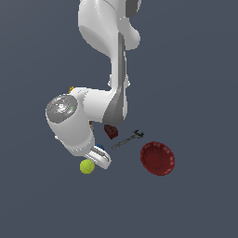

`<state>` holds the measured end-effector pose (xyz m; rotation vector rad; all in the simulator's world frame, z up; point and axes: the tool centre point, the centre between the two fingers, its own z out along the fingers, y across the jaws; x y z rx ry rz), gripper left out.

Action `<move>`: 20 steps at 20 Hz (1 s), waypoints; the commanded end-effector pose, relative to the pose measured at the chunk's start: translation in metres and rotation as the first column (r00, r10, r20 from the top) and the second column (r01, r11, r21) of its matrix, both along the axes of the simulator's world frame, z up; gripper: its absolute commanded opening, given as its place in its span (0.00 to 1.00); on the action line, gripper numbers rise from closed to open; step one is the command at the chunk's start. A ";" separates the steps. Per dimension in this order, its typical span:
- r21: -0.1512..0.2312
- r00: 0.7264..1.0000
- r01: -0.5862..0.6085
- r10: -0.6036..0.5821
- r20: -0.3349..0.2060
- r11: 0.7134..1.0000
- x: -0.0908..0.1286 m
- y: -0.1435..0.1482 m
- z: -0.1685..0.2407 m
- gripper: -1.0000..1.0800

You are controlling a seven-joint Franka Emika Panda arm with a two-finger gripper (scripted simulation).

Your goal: Pick up a designated object from a clutter of objects.

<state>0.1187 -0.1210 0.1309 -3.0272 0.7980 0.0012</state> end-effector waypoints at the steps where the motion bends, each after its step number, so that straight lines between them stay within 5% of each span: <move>1: -0.004 0.999 0.037 -0.037 0.000 0.999 0.004 -0.009 -0.014 0.96; 20: -0.011 0.995 0.095 -0.096 -0.003 0.995 0.007 -0.025 -0.064 0.96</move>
